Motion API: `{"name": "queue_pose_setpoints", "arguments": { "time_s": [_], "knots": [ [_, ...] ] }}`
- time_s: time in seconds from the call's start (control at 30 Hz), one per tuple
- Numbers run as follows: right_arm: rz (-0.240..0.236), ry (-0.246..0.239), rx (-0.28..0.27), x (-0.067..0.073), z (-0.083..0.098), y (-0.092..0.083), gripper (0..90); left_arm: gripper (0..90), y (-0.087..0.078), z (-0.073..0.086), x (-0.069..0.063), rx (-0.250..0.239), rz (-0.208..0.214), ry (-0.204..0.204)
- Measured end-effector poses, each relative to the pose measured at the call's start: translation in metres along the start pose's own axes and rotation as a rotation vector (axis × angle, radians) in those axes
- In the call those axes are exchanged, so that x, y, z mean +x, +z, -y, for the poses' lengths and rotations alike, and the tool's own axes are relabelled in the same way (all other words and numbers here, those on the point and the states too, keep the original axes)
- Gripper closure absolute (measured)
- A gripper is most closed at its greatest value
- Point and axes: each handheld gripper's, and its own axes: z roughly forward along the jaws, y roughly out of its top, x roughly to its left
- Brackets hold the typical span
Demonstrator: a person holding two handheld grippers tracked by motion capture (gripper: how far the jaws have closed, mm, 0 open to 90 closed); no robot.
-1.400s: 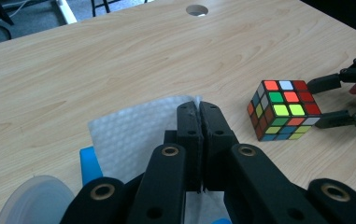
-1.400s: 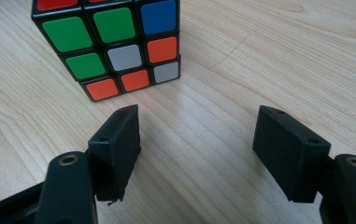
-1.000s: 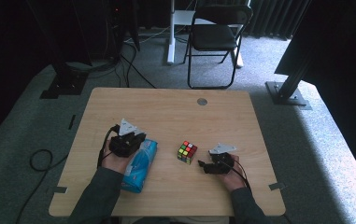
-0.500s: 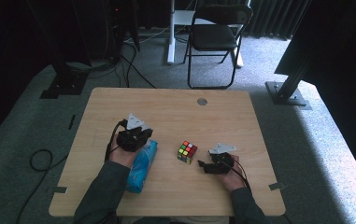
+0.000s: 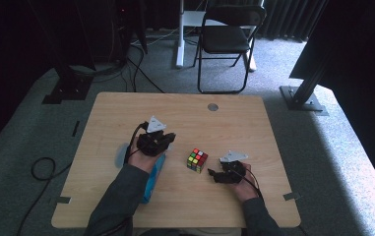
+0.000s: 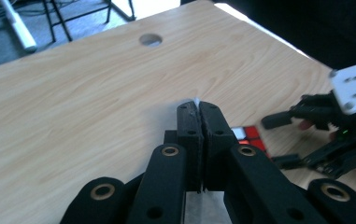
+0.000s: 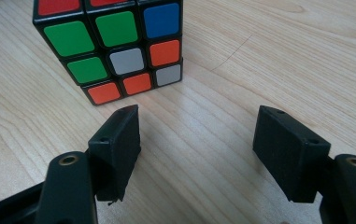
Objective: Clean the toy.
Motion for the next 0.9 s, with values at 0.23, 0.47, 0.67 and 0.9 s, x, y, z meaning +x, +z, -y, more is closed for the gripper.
{"name": "queue_pose_setpoints", "arguments": {
  "time_s": [0.23,0.47,0.67,0.9],
  "knots": [
    [0.006,0.003,0.002,0.002,-0.001,0.001,29.5,88.6,0.016,-0.011,-0.014,0.009,0.031,0.033],
    [0.007,0.005,0.001,0.002,-0.001,0.001,29.5,88.5,0.032,-0.014,-0.026,0.016,0.058,0.052],
    [0.006,0.005,0.001,0.002,-0.001,0.001,29.5,88.5,0.038,-0.022,-0.036,-0.004,0.109,0.050],
    [0.006,0.004,0.001,0.002,-0.001,0.001,29.5,87.8,0.045,-0.023,-0.044,-0.001,0.144,0.066]
  ]
}}
